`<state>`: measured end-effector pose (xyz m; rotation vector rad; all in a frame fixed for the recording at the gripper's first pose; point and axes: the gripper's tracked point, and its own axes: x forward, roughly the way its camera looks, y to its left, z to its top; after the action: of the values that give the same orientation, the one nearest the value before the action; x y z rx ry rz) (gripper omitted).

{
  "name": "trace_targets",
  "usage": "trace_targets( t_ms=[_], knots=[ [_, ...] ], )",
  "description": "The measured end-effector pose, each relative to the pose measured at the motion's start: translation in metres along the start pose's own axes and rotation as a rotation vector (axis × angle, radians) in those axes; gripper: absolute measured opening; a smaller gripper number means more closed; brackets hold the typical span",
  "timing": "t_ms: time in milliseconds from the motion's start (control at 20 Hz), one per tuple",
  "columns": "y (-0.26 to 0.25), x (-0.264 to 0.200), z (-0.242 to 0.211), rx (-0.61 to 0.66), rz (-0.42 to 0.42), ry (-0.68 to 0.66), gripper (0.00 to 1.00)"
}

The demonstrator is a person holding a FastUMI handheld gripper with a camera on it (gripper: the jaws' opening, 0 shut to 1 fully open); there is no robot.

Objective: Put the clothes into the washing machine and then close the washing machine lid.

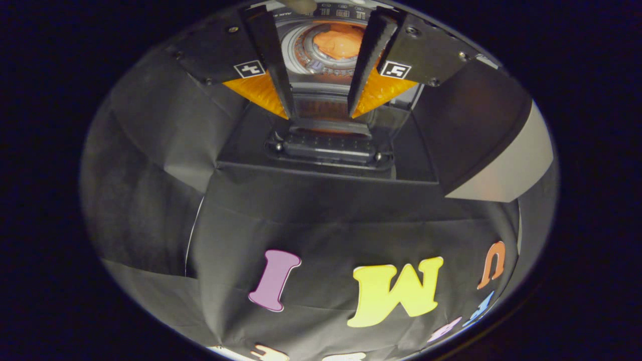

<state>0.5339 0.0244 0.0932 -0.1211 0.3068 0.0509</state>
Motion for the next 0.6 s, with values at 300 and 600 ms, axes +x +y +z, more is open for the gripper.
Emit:
trace_targets(
  t_ms=[300, 600],
  knots=[
    [0.000, 0.009, 0.040, 0.025, 0.010, -0.048, 0.69],
    [-0.002, 0.024, 0.078, 0.055, 0.012, -0.087, 0.70]
  ],
)
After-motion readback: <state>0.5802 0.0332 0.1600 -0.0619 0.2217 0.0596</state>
